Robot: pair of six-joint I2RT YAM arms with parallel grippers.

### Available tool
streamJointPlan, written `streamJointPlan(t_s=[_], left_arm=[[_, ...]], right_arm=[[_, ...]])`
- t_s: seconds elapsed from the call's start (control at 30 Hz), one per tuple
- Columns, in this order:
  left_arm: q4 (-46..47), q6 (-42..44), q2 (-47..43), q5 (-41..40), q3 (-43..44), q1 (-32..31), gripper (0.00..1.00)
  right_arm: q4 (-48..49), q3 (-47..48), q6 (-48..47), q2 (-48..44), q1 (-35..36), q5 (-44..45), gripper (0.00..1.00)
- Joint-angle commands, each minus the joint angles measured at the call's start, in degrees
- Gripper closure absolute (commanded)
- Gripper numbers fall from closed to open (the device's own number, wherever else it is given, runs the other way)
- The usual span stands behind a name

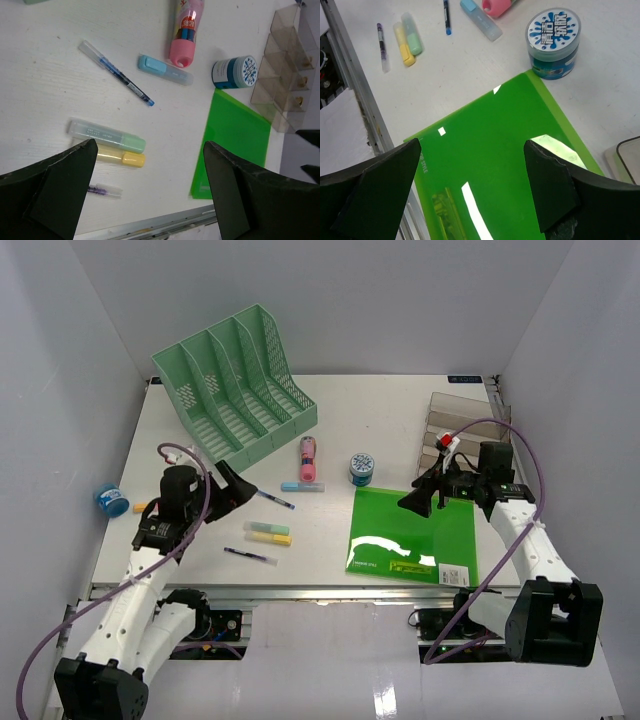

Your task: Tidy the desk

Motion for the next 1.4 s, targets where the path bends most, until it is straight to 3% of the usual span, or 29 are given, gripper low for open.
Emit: streamJointPlan(t_s=[0.0, 0.13, 0.3, 0.43, 0.97, 1.37], left_arm=[[-7.0, -10.1, 3.9, -5.2, 7.7, 1.1, 0.02], [-11.5, -13.4, 7.4, -7.9, 11.1, 4.3, 0.02], [-20.7, -16.4, 14.3, -11.4, 16.5, 13.9, 0.03], [-24.7, -16.0, 17.7, -16.8, 19.7, 18.0, 0.06], [-24.1, -15.7, 29.7, -23.2, 22.6, 24.3, 0.12], [-19.7, -13.2, 41.5, -22.3, 23.1, 31.6, 0.14]], right_arm=[[-0.6, -0.4, -2.5, -2.2, 0.1, -5.5, 0.1], [0.1, -1.3, -1.9, -4.8, 0.1, -6.0, 0.1], [0.0, -1.4, -1.3, -5.6, 0.1, -6.5, 0.1], [0.0, -1.4, -0.6, -6.2, 0.1, -6.3, 0.1], [-0.2, -1.9, -0.3, -7.2, 0.1, -6.6, 0.1], [-0.1, -2.9, -1.0, -4.7, -0.3, -5.1, 0.1]])
